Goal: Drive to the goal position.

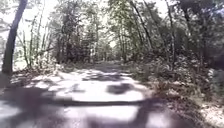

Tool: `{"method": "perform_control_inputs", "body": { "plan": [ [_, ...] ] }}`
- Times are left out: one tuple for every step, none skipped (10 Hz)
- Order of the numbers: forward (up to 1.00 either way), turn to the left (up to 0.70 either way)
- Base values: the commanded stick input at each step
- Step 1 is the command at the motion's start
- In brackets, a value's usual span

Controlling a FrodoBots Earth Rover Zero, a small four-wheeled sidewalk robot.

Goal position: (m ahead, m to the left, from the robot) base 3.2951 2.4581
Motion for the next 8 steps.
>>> {"method": "perform_control_inputs", "body": {
  "plan": [
    [0.45, 0.0],
    [0.45, 0.0],
    [0.45, 0.0],
    [0.45, 0.0],
    [0.45, 0.0],
    [0.45, 0.0],
    [0.45, 0.0],
    [0.45, 0.0]
  ]
}}
